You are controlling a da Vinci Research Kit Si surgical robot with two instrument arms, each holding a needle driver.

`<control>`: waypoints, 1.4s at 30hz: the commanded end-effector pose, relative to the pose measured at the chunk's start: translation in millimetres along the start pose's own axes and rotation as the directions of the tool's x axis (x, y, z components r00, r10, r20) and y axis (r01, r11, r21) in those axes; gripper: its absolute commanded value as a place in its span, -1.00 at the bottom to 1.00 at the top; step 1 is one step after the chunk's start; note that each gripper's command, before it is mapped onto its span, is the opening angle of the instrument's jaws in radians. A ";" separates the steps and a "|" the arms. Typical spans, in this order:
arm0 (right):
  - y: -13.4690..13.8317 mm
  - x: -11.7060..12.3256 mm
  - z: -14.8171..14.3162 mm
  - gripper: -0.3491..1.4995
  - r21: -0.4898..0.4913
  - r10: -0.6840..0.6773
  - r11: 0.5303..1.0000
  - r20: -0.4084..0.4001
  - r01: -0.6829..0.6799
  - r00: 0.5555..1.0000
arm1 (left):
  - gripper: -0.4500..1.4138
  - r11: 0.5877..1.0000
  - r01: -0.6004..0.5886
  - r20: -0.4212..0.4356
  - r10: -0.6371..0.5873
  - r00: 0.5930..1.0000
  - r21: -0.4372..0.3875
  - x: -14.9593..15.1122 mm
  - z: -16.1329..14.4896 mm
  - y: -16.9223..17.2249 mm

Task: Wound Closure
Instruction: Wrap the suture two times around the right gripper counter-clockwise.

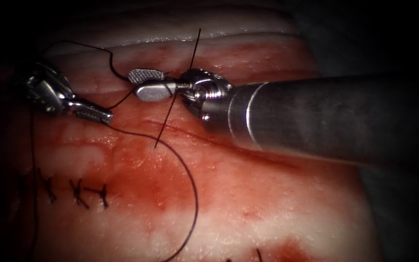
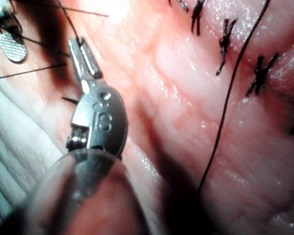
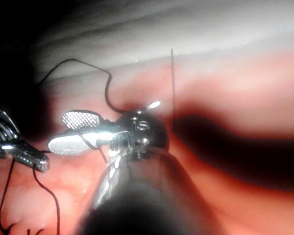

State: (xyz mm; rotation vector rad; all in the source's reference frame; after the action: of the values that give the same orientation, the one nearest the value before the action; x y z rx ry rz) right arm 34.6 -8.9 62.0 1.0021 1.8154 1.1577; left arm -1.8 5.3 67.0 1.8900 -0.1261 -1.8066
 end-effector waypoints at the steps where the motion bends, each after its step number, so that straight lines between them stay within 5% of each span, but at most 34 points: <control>1: 0.8 -0.2 0.6 0.45 0.006 -0.012 1.000 0.009 0.012 1.000 | -1.00 1.000 -0.009 0.001 0.009 1.000 0.012 -0.4 0.0 -0.6; 6: 0.8 -0.9 0.4 0.36 0.027 -0.038 0.999 0.054 0.037 0.998 | -1.00 0.998 -0.034 0.013 0.034 0.999 0.047 1.2 -1.5 -2.6; 12: 0.0 -1.8 0.4 -0.18 0.043 -0.027 0.999 0.095 0.023 0.995 | -1.00 0.997 -0.038 0.041 0.036 0.999 0.062 0.0 -0.7 -3.7; 35: -0.6 -1.7 0.9 -0.13 0.032 0.031 0.999 0.085 -0.034 0.996 | -1.00 0.998 -0.054 0.085 0.053 0.995 0.015 -4.3 4.3 -0.8; 41: -0.6 -1.5 1.3 0.15 0.022 0.053 0.998 0.056 -0.054 0.997 | -1.00 0.999 -0.049 0.075 0.048 0.996 0.008 -4.2 5.4 -0.4; 42: -0.5 -1.3 1.6 0.31 0.013 0.061 0.998 0.029 -0.061 0.998 | -1.00 0.999 -0.047 0.074 0.046 0.996 0.007 -4.1 5.6 0.0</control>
State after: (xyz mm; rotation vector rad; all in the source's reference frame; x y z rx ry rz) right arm 35.6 -10.1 60.9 1.0769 1.7863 1.1859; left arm -7.2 4.5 70.4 1.8151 -0.1962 -1.8495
